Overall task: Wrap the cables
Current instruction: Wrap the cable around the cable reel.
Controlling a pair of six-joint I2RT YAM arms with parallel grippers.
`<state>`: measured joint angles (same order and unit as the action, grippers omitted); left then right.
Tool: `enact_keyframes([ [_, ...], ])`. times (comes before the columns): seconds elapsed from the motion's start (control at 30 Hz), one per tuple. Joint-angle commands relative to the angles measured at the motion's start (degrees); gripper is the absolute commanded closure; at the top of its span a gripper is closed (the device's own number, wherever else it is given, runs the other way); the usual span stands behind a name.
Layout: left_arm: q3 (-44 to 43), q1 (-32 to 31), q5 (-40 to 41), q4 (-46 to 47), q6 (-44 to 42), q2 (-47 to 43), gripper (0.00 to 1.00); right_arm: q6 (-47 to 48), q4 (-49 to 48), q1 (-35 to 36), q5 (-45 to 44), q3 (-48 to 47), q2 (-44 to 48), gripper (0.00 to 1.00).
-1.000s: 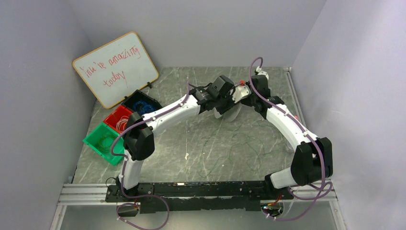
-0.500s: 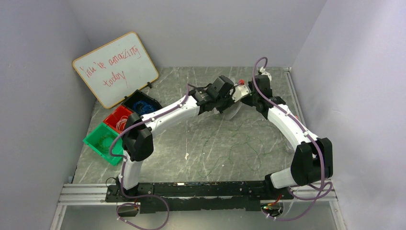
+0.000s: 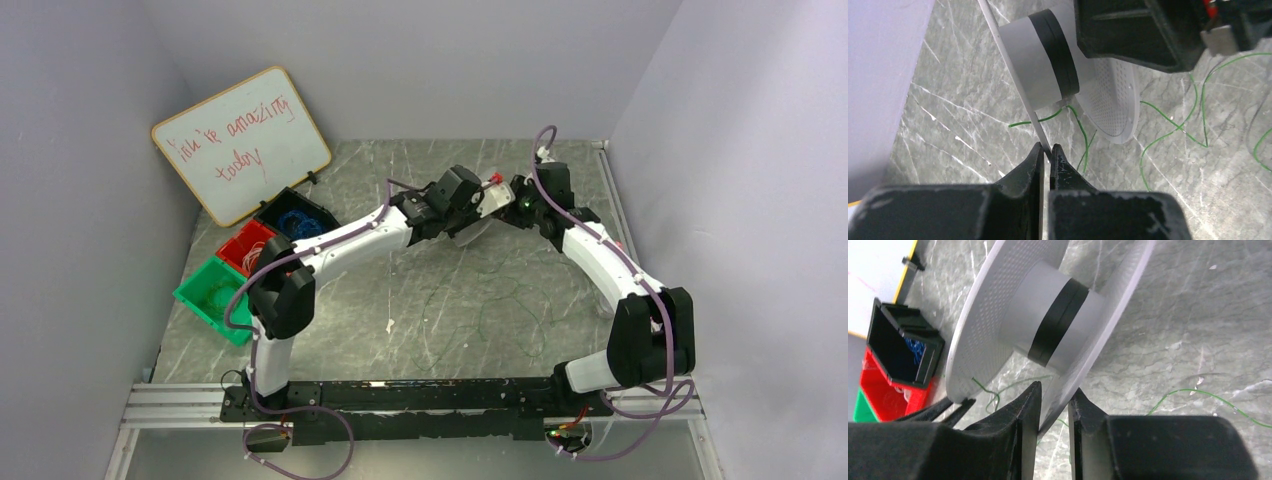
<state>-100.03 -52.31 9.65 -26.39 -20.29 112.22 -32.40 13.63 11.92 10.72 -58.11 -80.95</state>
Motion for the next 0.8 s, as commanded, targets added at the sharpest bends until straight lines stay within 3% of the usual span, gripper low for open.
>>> enact_keyframes([
  [0.0,2.6,-0.3,-0.5,1.8,-3.0,-2.0,0.98,3.3,-5.5,-0.1,8.8,0.0,1.9,0.7],
  [0.47,4.6,0.0,-2.2,3.0,-5.1,-3.8,0.97,19.0,-6.9,-1.3,14.4,3.4,12.7,0.47],
  [0.77,3.9,0.4,-4.1,2.3,-5.4,-3.5,0.97,46.3,7.2,-1.7,20.6,-1.1,16.2,0.41],
])
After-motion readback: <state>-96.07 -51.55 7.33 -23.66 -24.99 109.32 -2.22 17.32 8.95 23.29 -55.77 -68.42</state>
